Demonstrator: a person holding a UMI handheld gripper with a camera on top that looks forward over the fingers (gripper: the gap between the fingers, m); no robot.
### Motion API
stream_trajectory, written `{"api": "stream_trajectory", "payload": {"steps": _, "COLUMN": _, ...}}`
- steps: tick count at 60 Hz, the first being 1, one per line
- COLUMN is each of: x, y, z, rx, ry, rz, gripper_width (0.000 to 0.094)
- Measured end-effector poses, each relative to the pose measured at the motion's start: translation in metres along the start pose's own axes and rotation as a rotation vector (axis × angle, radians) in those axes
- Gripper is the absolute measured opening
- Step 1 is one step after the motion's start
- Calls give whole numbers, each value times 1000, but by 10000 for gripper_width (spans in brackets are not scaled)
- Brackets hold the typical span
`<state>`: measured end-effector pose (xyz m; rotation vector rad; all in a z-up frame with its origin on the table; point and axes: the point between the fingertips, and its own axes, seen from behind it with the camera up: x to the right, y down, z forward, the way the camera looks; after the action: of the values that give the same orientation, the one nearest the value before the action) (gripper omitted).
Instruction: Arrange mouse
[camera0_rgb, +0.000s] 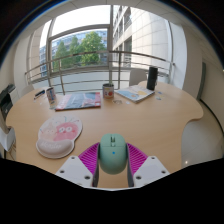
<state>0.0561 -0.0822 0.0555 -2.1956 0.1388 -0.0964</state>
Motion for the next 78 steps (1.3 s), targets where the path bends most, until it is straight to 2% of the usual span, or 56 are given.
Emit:
{"api": "stream_trajectory", "payload": {"steps": 11, "x": -31, "y": -144, "z": -26, "rx": 202, "ry": 34, "rz": 29, "gripper_width": 396}}
{"api": "stream_trajectory", "payload": {"steps": 19, "x": -101, "y": -189, "z": -11, "rx": 266, "ry": -28, "rz": -1, "gripper_width": 394}}
{"api": "stream_trajectory", "payload": {"steps": 24, "x": -155, "y": -176, "z": 17, "rx": 221, "ry": -80, "rz": -12, "gripper_width": 395}}
{"api": "stream_trajectory", "payload": {"steps": 29, "x": -198, "y": -132, "z": 56, "rx": 119, "ry": -126, "rz": -25, "gripper_width": 396}}
{"api": "stream_trajectory", "payload": {"steps": 30, "x": -212, "y": -110, "z": 63, "rx": 108, "ry": -132, "rz": -26, "gripper_width": 396}}
{"api": "stream_trajectory", "payload": {"steps": 31, "x": -215, "y": -112, "z": 68, "rx": 87, "ry": -139, "rz": -26, "gripper_width": 396}}
{"api": "stream_trajectory", "payload": {"steps": 39, "x": -235, "y": -49, "z": 117, "rx": -41, "ry": -128, "rz": -40, "gripper_width": 405}}
{"api": "stream_trajectory", "payload": {"steps": 46, "x": -240, "y": -28, "z": 132, "rx": -90, "ry": -130, "rz": -53, "gripper_width": 506}}
{"api": "stream_trajectory", "payload": {"steps": 48, "x": -237, "y": -26, "z": 132, "rx": -89, "ry": -111, "rz": -63, "gripper_width": 563}}
{"api": "stream_trajectory", "payload": {"steps": 54, "x": -232, "y": -35, "z": 117, "rx": -77, "ry": -76, "rz": -86, "gripper_width": 863}}
{"api": "stream_trajectory", "payload": {"steps": 57, "x": -232, "y": -39, "z": 105, "rx": -72, "ry": -64, "rz": -80, "gripper_width": 826}}
{"api": "stream_trajectory", "payload": {"steps": 60, "x": -233, "y": -44, "z": 89, "rx": -68, "ry": -57, "rz": -74, "gripper_width": 859}}
{"api": "stream_trajectory", "payload": {"steps": 78, "x": -244, "y": -58, "z": -53, "rx": -42, "ry": -30, "rz": -95, "gripper_width": 850}}
